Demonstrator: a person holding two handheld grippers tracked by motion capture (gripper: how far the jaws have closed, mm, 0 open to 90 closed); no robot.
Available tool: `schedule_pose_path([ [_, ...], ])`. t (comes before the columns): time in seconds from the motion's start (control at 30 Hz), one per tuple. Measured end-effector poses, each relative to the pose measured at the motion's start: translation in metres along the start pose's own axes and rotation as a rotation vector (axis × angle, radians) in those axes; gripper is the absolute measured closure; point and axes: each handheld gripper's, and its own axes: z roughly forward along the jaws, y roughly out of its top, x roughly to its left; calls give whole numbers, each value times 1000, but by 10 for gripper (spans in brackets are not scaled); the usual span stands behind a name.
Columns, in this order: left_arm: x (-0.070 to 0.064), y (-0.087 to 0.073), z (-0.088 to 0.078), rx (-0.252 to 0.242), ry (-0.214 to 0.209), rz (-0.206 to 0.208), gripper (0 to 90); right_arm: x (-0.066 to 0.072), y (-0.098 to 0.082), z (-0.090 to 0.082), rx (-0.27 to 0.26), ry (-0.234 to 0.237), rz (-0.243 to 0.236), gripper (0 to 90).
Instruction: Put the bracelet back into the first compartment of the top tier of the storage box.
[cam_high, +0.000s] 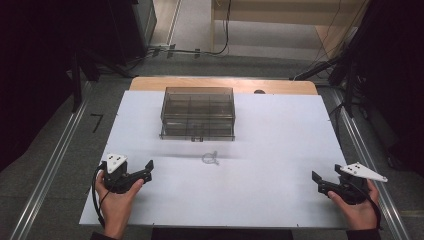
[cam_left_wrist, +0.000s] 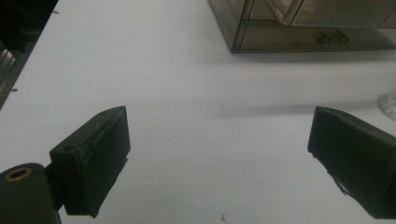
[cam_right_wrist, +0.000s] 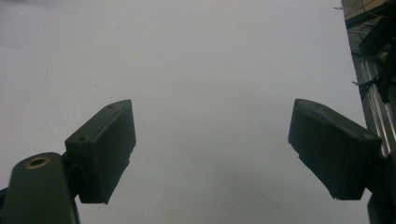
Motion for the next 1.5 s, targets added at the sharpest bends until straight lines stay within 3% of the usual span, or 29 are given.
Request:
schedule_pose_path([
  [0.57,-12,2,5,12,-19,38,68,2,0,1,7,9,-3,140],
  [1.5,-32,5,16,10,-77,53,86,3,0,2,14,12,-10,142],
])
